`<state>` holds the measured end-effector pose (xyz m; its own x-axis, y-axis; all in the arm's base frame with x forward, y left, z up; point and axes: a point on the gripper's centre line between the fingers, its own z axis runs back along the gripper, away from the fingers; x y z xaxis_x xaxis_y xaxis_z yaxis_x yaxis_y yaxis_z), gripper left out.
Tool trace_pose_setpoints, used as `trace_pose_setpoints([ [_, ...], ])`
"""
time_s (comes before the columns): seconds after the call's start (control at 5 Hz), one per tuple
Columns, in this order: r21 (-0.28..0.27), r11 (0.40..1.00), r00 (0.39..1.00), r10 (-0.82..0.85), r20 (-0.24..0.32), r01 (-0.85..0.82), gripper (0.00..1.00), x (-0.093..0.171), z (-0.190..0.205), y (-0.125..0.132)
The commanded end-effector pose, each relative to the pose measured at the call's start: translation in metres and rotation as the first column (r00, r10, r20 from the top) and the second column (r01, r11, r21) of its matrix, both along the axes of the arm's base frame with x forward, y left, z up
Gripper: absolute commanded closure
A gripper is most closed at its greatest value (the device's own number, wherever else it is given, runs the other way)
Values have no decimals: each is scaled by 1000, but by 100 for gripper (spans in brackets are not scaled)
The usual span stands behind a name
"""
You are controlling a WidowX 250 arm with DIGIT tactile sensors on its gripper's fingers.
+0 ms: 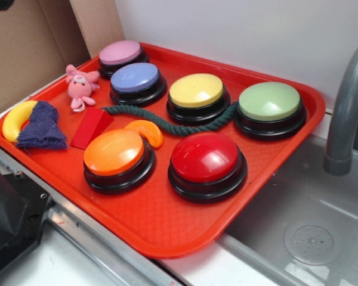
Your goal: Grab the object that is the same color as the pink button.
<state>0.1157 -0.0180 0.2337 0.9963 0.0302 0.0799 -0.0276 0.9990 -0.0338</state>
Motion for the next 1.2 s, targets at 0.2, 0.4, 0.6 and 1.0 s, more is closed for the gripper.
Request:
trace_pose_setpoints([
  [0.2,3,996,995,93,24,-94,0,14,-11,10],
  [0.4,-23,974,973,226,45,-225,0,33,-25,28],
  [0.6,-22,936,932,351,88,-350,0,49,-36,52],
  [1.0,-106,778,754,626,197,-619,0,86,-84,122],
])
